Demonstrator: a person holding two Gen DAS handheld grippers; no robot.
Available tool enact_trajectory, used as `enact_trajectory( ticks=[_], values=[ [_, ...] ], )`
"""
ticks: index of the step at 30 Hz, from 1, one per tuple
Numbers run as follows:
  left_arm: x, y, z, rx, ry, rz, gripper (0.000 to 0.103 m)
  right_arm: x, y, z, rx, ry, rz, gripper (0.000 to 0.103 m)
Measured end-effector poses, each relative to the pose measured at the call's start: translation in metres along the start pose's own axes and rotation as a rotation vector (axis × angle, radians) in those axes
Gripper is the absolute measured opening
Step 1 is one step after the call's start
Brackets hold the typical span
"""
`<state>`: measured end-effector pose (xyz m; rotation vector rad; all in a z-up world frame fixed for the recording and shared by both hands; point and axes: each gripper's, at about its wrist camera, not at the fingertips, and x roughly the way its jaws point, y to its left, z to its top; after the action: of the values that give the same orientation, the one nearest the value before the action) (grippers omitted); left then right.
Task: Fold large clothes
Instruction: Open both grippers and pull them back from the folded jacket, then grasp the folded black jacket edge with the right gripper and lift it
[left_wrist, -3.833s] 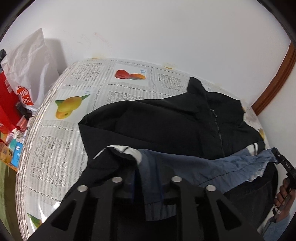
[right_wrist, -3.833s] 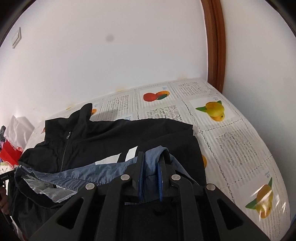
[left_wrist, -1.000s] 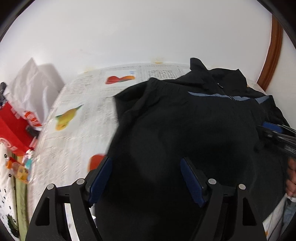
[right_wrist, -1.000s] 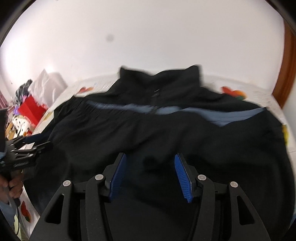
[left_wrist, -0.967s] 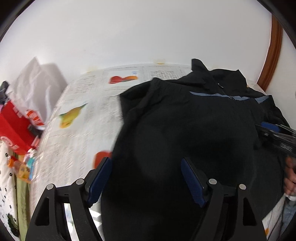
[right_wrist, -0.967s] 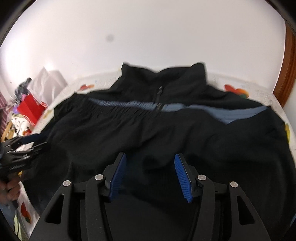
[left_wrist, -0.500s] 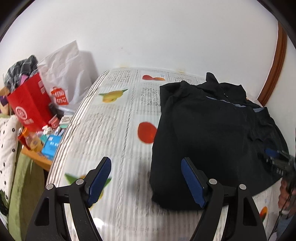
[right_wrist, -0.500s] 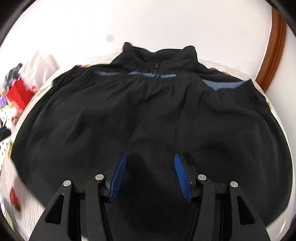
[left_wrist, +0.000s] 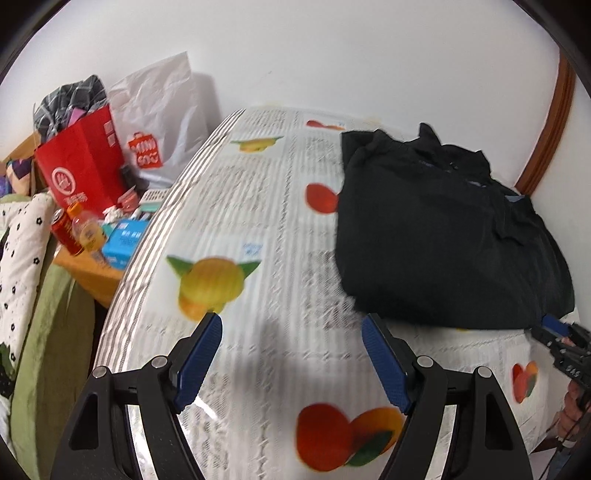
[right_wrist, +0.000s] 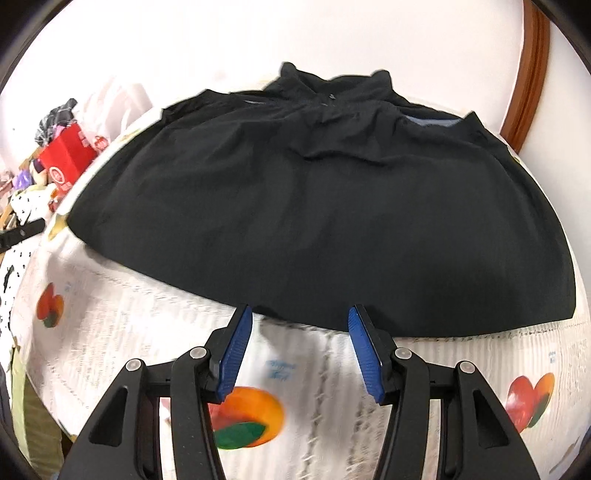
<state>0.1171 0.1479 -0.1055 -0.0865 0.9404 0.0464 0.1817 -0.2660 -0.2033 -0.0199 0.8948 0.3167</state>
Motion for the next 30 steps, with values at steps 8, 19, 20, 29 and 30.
enact_trajectory(
  ticks=[8,19,20,29,30],
  values=[
    [0.006,0.027,-0.017,-0.017,0.042,0.048,0.076,0.005,0.102,0.019,-0.291,-0.069,0.050,0.064],
    [0.005,0.049,-0.030,-0.025,0.051,0.034,0.076,0.041,0.232,0.035,-0.644,-0.109,0.069,0.064],
    [0.006,0.050,-0.030,-0.026,0.051,0.030,0.076,0.043,0.236,0.037,-0.650,-0.111,0.067,0.064],
    [0.012,0.047,-0.032,-0.020,0.042,-0.016,0.076,0.061,0.249,0.056,-0.648,-0.125,0.033,0.017],
    [0.013,0.047,-0.031,-0.020,0.041,-0.017,0.076,0.061,0.251,0.057,-0.649,-0.127,0.024,0.016]
  ],
)
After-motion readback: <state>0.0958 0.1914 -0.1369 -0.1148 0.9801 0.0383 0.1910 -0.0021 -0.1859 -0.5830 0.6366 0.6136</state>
